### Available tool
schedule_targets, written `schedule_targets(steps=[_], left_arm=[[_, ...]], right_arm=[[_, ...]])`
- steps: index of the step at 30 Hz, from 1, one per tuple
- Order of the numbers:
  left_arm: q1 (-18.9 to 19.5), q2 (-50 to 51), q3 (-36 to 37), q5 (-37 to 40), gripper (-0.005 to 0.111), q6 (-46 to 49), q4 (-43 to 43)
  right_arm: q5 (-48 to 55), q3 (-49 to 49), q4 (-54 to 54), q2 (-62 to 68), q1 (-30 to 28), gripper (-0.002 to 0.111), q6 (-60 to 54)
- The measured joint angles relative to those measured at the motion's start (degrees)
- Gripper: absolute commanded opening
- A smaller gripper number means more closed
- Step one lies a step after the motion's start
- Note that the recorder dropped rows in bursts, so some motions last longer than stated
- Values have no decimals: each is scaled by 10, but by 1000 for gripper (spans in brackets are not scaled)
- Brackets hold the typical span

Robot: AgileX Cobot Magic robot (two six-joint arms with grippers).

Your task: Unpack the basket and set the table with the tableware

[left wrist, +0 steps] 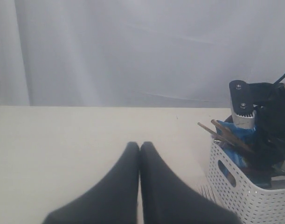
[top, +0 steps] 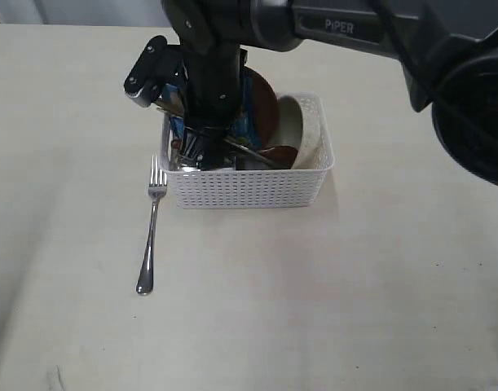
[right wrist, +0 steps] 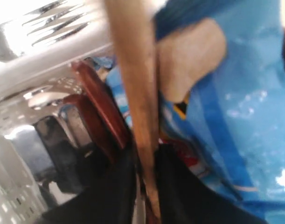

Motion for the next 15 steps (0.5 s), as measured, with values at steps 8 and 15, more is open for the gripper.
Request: schedule_targets(steps=[8, 15], left_arm=[[0, 0, 0, 0, 0, 0, 0], [0, 0, 0, 0, 0, 0, 0]], right_arm=[[0, 0, -2, 0, 0, 0, -5], [6, 1, -2, -12, 0, 0, -7]])
